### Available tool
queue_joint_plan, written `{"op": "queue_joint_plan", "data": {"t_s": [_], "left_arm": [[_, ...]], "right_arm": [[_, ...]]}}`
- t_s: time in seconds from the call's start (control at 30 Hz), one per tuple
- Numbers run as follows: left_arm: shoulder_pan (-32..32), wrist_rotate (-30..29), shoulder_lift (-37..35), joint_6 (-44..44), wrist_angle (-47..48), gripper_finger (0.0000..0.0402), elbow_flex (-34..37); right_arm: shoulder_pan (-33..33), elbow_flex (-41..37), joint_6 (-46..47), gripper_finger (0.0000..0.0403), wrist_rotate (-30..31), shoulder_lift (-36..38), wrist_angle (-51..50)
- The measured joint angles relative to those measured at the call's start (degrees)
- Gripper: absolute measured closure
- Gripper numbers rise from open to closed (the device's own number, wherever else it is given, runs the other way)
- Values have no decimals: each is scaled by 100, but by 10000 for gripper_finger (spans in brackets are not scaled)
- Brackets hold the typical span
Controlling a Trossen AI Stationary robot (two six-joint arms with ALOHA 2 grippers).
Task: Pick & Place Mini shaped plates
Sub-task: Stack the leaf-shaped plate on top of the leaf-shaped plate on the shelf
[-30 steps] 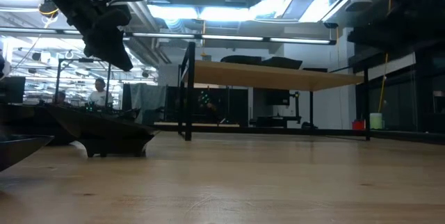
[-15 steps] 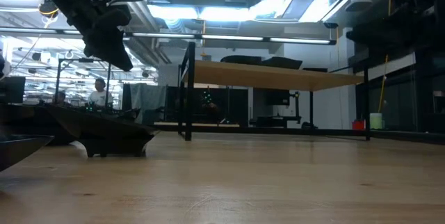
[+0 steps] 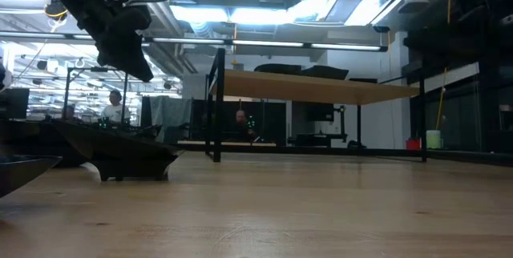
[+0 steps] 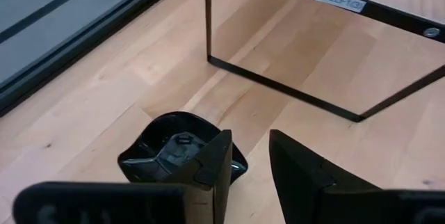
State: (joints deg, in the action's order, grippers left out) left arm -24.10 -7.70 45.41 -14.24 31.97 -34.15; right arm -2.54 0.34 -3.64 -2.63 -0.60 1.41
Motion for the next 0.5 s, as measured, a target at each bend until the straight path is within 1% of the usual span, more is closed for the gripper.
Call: {"op": "queue_joint_plan", "data": {"t_s": [0.27, 0.3, 0.43, 0.5], "left_arm": [[-2, 45, 0, -14, 2, 309, 0], [-2, 135, 0, -36, 5, 309, 0], [8, 819, 0, -46, 40, 314, 0], [27, 921, 11, -78, 48, 316, 0]], "right_arm": [[61, 0, 135, 271, 2, 0, -2], [61, 0, 192, 271, 2, 0, -2], [61, 0, 175, 271, 3, 0, -2], [61, 0, 193, 271, 2, 0, -2]]}}
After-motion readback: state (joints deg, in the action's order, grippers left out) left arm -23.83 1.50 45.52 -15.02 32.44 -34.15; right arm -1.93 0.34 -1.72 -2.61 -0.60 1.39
